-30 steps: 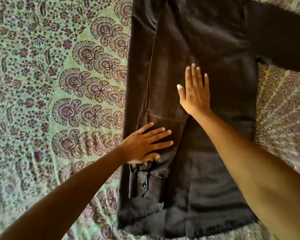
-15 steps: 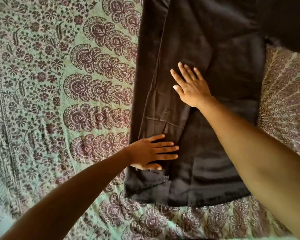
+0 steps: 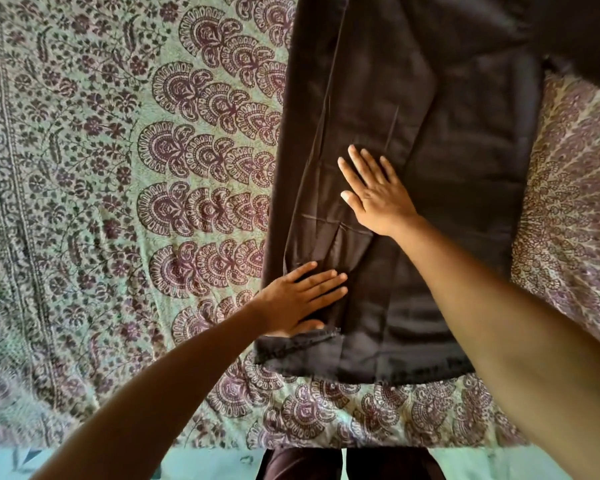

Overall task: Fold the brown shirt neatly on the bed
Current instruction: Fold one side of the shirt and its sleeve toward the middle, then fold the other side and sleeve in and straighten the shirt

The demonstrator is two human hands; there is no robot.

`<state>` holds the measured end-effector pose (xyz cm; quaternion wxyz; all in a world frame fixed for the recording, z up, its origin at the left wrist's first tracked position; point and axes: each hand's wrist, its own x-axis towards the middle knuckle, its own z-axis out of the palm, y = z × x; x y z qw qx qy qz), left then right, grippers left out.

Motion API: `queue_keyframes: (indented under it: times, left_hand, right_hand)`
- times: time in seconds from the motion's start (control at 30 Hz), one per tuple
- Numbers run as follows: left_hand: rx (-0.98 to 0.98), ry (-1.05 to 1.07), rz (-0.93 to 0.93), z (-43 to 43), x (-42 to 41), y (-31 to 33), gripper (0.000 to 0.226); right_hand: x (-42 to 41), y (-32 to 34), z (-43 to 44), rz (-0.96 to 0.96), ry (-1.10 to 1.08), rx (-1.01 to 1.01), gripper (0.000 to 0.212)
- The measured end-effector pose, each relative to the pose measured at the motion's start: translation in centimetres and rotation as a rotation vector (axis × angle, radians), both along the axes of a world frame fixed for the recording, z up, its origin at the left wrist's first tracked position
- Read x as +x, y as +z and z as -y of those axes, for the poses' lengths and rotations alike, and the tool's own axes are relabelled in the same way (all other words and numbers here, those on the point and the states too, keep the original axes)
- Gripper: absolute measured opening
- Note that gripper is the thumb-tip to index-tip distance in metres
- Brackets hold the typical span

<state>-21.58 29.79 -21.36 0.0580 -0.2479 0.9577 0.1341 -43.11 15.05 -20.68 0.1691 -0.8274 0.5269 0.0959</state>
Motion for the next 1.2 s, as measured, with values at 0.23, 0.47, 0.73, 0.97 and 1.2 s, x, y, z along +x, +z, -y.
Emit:
queue_keyframes:
  times: [0.23,0.47,0.73,0.97,1.2]
  left_hand:
    - [0.358,0.325,-0.221,0.3,-1.3,3.6,0.045]
    - [0.603,1.183,-0.582,8.1,-3.6,9.2,0.034]
    - [0.331,1.074,-0.562,15.0,-10.0,17.0,0.041]
    - [0.285,0.969,-0.475,17.3,-18.4,18.6,0.042]
    - [0.406,1.067,-0.308,16.2,-29.7,16.2,0.035]
  right_hand:
    - [0.7,2.1,0.1,0.203,-0.143,0.161,0.058]
    - [-1.3,8.5,-2.6,0.696,-0.574,-0.114,0.053]
    - [-7.4,14.8,-2.7,0.719,-0.660,-0.357,0.048]
    - [-15.2,16.7,-1.1,0.701,-0.720,-0.355,0.047]
    - [-26.0,14.3,-0.6,0.700,-0.734,-0.297,0.048]
